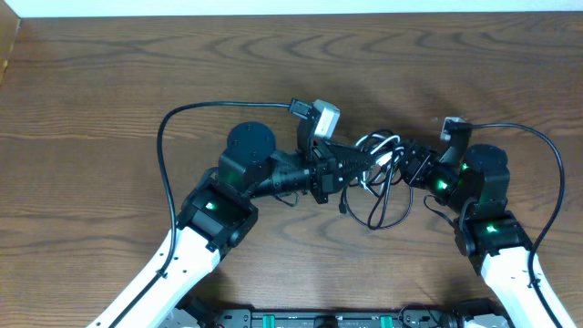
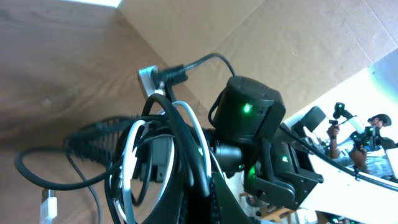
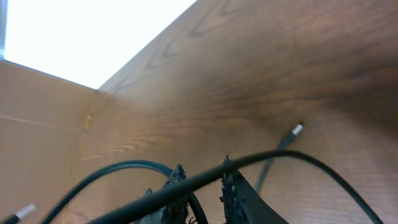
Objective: Untangle cables
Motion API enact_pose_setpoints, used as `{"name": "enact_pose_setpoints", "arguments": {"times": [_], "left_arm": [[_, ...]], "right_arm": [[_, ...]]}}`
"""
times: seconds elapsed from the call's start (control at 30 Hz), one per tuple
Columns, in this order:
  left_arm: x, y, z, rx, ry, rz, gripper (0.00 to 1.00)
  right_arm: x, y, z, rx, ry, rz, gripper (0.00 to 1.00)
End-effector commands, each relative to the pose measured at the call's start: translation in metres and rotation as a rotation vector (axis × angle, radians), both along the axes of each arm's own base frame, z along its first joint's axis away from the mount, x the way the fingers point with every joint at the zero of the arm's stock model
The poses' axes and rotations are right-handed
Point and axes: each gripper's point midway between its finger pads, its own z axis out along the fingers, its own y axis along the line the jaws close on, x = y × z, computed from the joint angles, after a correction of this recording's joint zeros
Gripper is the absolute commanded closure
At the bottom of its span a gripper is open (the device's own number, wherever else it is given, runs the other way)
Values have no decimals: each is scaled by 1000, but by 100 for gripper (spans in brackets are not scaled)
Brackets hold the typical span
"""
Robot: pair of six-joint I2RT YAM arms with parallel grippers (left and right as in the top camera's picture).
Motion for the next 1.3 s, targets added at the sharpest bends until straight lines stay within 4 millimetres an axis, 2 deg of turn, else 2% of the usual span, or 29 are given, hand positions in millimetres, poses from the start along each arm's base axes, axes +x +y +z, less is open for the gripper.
{"name": "enact_pose_setpoints", "arguments": {"times": [0.0, 0.13, 0.2, 0.33, 0.47, 0.57, 0.73, 0.87, 0.93, 1.0, 1.27], "left_arm": [[8, 8, 16, -25, -105, 24, 92], [23, 22, 20, -26, -138, 79, 92], [32, 31, 20, -24, -139, 113, 92], [60, 61, 20, -14, -145, 219, 92], [66, 68, 20, -12, -146, 243, 92], [67, 68, 19, -11, -144, 243, 92], [68, 67, 18, -9, -139, 243, 92], [68, 67, 17, 0, -160, 241, 92], [68, 67, 17, 8, -184, 238, 92], [68, 67, 18, 8, -190, 238, 92], [68, 67, 19, 5, -194, 237, 92]], "right_arm": [[-1, -12, -15, -93, 29, -33, 83], [-5, -42, -39, -167, 131, -155, 82], [-7, -49, -43, -176, 153, -173, 81], [-9, -58, -47, -181, 177, -196, 76], [-9, -58, -47, -180, 176, -196, 67], [-10, -51, -45, -155, 173, -161, 57], [-11, -28, -31, -72, 127, -44, 48], [-15, 3, -2, 36, 26, 130, 43], [-22, 22, 22, 106, -61, 266, 39], [-26, 29, 31, 138, -83, 314, 38], [-31, 34, 36, 196, -56, 339, 36]]}}
